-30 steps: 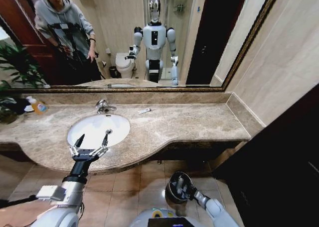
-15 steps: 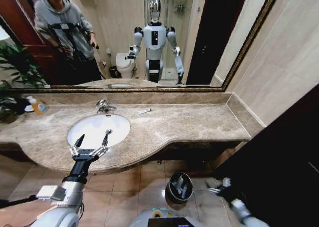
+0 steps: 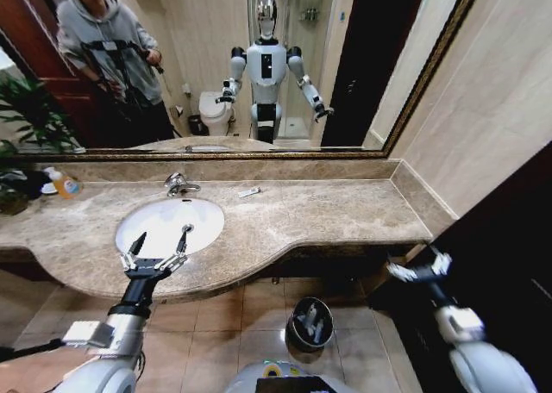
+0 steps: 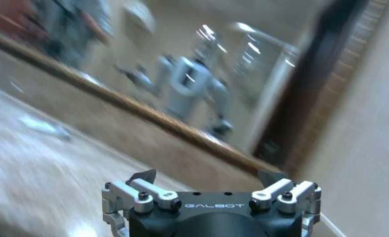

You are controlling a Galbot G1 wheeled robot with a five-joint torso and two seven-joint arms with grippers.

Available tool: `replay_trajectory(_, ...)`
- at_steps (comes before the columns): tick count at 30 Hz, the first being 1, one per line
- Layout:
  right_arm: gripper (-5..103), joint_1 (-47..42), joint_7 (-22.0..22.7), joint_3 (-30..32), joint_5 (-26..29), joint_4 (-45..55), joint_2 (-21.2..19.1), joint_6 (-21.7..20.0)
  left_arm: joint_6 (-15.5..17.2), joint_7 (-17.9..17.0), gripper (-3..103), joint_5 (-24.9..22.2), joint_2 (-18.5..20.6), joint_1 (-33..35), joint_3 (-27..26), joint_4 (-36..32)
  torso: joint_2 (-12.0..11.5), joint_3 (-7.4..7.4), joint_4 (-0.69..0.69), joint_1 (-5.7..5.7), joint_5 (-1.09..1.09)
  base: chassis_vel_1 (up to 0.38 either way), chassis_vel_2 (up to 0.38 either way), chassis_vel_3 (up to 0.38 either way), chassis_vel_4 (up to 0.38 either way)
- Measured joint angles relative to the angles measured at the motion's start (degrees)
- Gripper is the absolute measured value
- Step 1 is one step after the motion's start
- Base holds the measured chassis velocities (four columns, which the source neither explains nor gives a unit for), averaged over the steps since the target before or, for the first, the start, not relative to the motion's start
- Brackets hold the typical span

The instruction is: Pick up the trash from the sink and place it in the trash bin.

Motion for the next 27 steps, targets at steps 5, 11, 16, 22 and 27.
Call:
replay_trajectory(5, 100, 14.49, -0.9, -13.85, 3.82, -2.96, -5.84, -5.7, 0.0, -0.02, 100, 0.0, 0.0, 0.0, -0.01, 0.0, -0.01, 0.01, 0.0, 0.01, -0.02, 0.0, 0.0, 0.0, 0.0)
replay_trajectory(11, 100, 36.19, -6.79, -32.91, 9.34, -14.8, -13.15, -5.38, 0.0, 0.0, 100, 0.0, 0.0, 0.0, 0.0, 0.0, -0.01, 0.02, 0.01, 0.01, 0.01, 0.0, 0.0, 0.0, 0.0)
replay_trajectory(16, 100, 54.08, -10.53, -49.72, 12.16, -22.72, -16.77, -5.91, 0.0, 0.0, 100, 0.0, 0.0, 0.0, 0.0, 0.0, -0.01, 0.01, 0.0, 0.02, -0.05, 0.0, 0.0, 0.0, 0.0)
replay_trajectory(22, 100, 67.09, -12.76, -62.78, 11.99, -29.31, -12.97, -7.52, 0.0, 0.02, 100, 0.0, 0.0, 0.0, 0.0, 0.0, -0.01, 0.0, -0.02, 0.01, -0.01, 0.0, 0.0, 0.0, 0.0)
replay_trajectory(27, 100, 78.44, -17.15, -70.82, 8.5, -35.54, -8.08, -9.26, 0.0, 0.03, 100, 0.0, 0.0, 0.0, 0.0, 0.0, -0.01, 0.0, 0.01, 0.01, -0.03, 0.0, 0.0, 0.0, 0.0)
